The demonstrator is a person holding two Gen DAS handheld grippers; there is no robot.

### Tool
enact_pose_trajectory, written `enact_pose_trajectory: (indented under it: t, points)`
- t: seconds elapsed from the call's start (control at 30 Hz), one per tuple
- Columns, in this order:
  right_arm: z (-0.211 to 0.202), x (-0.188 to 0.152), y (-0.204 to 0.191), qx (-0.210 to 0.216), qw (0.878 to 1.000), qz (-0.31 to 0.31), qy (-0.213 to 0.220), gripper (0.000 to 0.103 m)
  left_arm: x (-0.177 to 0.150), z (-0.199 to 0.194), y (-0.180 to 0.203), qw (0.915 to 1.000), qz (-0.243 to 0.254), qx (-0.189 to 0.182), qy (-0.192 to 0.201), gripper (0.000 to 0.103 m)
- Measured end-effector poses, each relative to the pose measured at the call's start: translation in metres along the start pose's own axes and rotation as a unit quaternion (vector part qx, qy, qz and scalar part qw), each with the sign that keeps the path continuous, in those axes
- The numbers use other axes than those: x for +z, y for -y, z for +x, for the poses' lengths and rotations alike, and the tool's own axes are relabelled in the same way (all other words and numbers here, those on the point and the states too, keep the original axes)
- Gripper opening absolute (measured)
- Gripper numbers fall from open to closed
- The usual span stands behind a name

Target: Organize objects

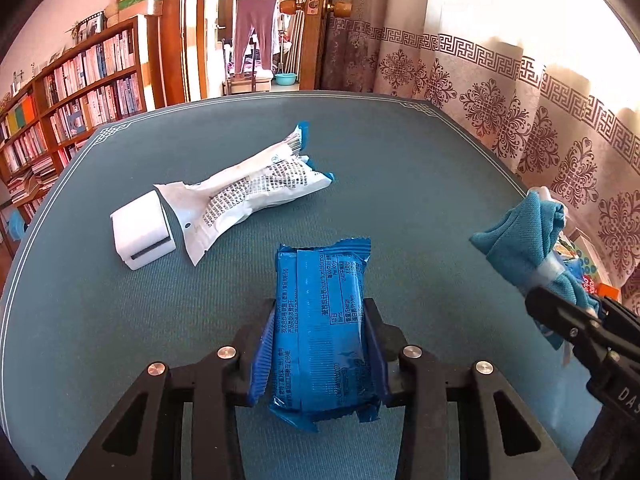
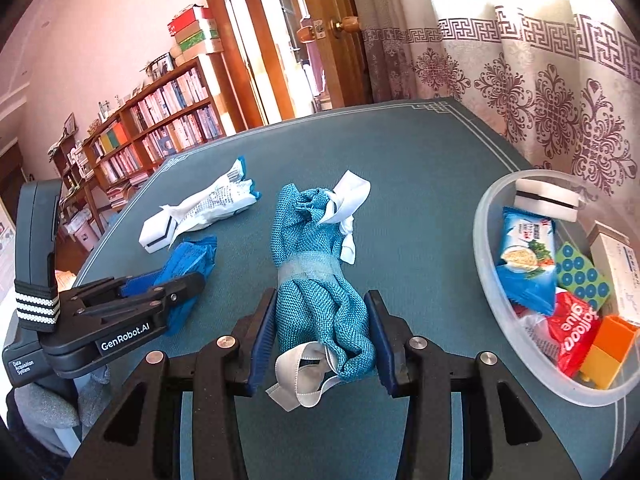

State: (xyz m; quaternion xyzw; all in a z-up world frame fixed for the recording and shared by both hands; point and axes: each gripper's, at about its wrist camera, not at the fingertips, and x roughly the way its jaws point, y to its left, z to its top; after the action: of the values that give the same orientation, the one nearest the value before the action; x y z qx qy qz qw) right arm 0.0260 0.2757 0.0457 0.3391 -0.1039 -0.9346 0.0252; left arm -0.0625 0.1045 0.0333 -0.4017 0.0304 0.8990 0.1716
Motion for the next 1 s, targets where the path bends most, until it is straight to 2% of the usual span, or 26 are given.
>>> enact_pose_trajectory:
  t: [0.43,0.7,1.0]
  points:
    - [-0.036,0.019,0.066,-0.068,0.996,0.047,0.045,0.045,-0.001,-0.001,0.026,0.9997,0.020,-0.011,-0.010,0.043]
    - [-0.034,0.035,0.107,-0.125,0.989,0.063,0.050,0.045,-0.002,0.000,0.039,0.9992,0.034,-0.018,-0.015,0.043]
    - [-0.021,0.048,0.160,-0.174,0.976,0.124,0.036,0.045,-0.002,0.004,0.045,0.9988,0.040,-0.019,-0.021,0.043]
